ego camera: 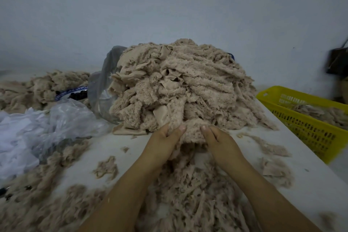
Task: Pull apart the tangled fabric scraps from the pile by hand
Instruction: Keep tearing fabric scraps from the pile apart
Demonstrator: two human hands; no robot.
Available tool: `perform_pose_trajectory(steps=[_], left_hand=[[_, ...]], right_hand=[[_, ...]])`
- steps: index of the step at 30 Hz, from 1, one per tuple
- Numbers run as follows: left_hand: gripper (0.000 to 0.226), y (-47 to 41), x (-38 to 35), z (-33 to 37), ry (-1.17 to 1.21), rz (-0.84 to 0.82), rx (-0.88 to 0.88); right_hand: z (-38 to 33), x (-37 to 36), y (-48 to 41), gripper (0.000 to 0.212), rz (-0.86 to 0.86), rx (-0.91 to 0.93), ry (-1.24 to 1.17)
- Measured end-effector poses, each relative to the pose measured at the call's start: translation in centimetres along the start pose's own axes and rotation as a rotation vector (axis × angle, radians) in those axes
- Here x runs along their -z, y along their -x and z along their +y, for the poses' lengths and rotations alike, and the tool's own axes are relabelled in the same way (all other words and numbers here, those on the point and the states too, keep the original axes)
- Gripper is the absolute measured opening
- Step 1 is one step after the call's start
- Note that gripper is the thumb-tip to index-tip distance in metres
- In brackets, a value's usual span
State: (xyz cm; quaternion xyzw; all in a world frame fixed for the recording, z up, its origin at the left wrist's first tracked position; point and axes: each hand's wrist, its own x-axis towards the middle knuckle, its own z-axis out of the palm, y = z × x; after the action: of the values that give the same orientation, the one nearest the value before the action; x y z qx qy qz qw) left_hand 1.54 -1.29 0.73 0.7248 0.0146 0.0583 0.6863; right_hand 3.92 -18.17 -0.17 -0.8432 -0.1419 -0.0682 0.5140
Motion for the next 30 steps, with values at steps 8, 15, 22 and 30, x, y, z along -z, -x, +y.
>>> perform_pose_trajectory(steps=[8, 15, 22, 30], left_hand=[[0.021, -0.1, 0.0, 0.1, 0.370, 0.026, 0.067], [0.021, 0.4, -1.3, -0.2, 0.306, -0.055, 0.025], [0.059, 0.2, -1.0, -0.3, 0.408, 0.032, 0.116], [0.027, 0.1, -0.9, 0.3, 0.592, -0.083, 0.190]], right_hand=[[-0.3, 0.0, 0.3, 0.038, -0.047, -0.129, -0.381], [-0.3, -0.9, 0.7, 0.024, -0.168, -0.144, -0.659], [-0.5, -1.3, 0.7, 0.028, -0.121, -0.080, -0.244], [-0.6, -1.1, 0.6, 0.034, -0.177, -0.166, -0.548]])
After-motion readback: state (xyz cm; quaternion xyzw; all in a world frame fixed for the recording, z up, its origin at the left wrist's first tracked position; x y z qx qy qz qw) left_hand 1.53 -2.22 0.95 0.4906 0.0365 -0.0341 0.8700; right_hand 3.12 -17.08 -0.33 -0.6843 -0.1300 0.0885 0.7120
